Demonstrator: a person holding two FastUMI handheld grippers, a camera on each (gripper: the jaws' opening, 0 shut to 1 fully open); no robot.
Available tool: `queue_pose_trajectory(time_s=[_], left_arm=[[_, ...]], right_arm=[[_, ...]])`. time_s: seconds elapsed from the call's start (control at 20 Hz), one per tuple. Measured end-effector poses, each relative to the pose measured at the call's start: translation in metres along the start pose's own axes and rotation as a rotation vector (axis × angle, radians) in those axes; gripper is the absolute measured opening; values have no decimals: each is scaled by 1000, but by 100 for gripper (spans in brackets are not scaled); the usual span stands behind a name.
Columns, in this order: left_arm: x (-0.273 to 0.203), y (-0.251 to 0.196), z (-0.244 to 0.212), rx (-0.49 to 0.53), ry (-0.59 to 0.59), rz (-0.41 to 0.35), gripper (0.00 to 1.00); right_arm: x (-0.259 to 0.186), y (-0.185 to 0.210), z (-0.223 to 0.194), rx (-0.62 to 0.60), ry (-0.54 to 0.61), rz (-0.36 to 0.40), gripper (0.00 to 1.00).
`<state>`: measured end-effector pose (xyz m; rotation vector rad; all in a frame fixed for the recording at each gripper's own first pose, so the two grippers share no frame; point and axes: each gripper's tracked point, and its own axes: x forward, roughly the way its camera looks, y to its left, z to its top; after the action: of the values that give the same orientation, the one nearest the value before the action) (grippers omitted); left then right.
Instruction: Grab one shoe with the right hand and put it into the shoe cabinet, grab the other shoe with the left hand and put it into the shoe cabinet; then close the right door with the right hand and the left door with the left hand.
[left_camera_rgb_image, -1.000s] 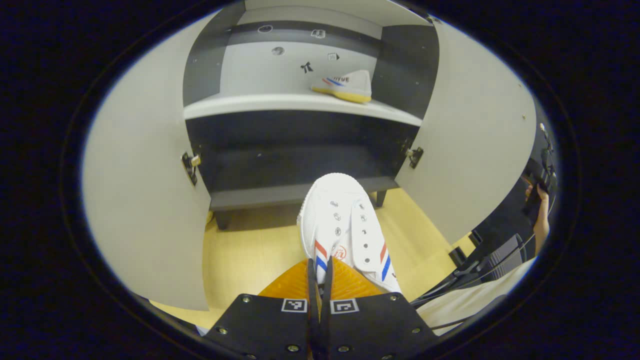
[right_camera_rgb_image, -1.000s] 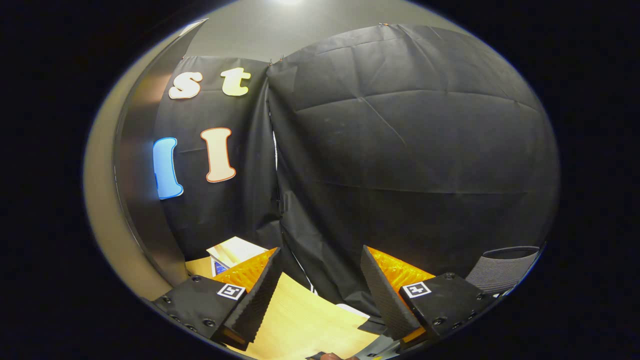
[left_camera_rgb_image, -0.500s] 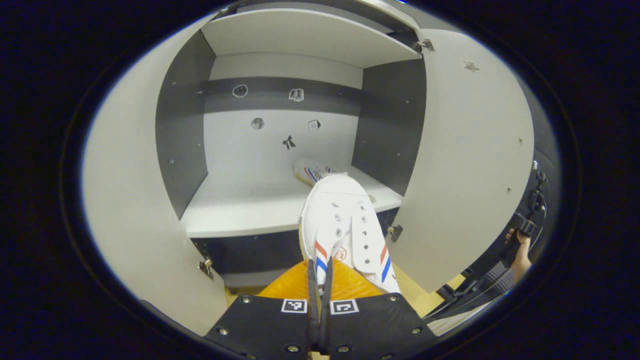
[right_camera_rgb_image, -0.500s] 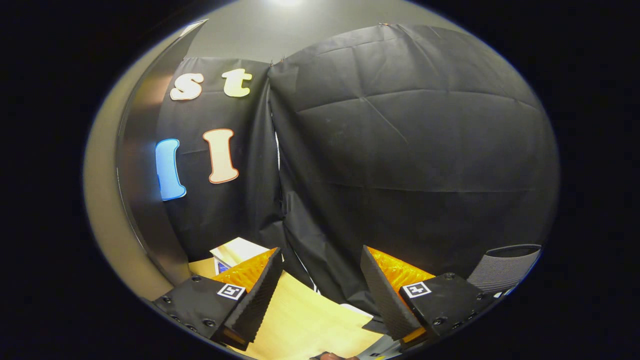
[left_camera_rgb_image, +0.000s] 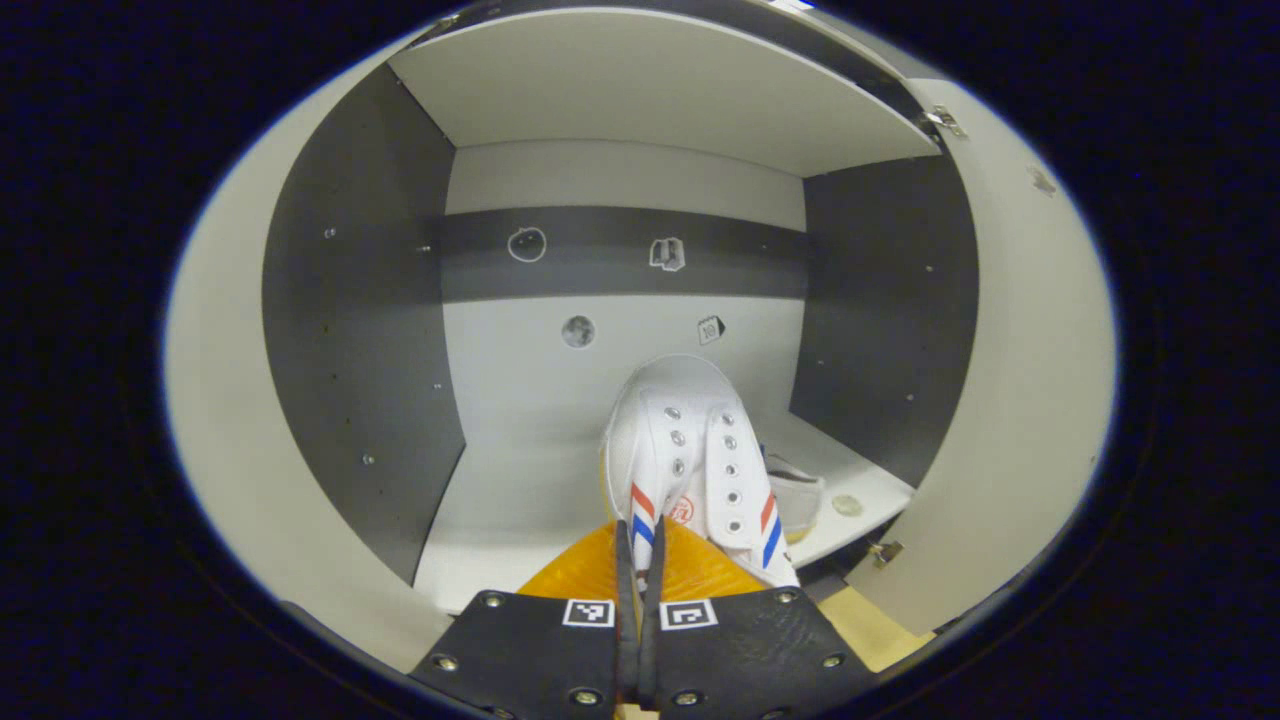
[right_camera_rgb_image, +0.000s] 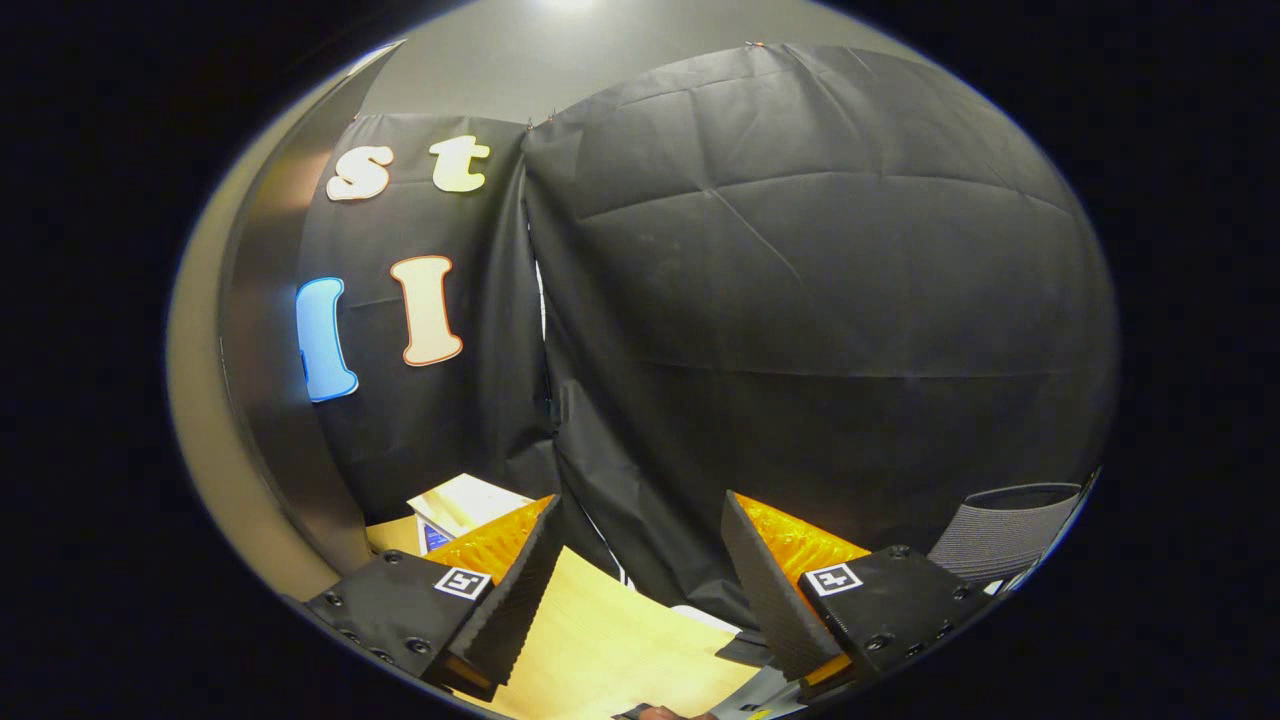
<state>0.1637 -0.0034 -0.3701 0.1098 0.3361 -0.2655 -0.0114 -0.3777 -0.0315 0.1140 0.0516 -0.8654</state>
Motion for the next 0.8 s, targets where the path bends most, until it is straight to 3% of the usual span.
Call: queue_pose_trajectory(time_s=[0.05,0.25,0.35,0.45,0.5,0.55,0.65,0.75,0.8], left_arm=[[-1,1,0,-12,-10,9,2],[-3,4,2,10,-26,57,2],[-3,1,-1,21,-12,87,2],[0,1,-3,7,13,95,1],[-2,2,1,4,11,93,1],[0,1,-2,5,16,93,0],[1,1,-4,6,27,100,1],[3,2,-6,27,37,115,1],[3,0,-5,26,35,109,2]], right_arm=[[0,-2,-2,1,1,-3,92],[2,-8,-3,11,17,-18,98],[4,-12,-3,10,18,-31,92],[8,-15,-2,11,18,-41,98],[9,-16,-2,12,19,-43,92],[11,-17,-2,15,21,-48,98],[13,-16,-1,27,21,-45,93],[14,-13,0,32,17,-41,93],[14,-12,0,30,15,-40,98]])
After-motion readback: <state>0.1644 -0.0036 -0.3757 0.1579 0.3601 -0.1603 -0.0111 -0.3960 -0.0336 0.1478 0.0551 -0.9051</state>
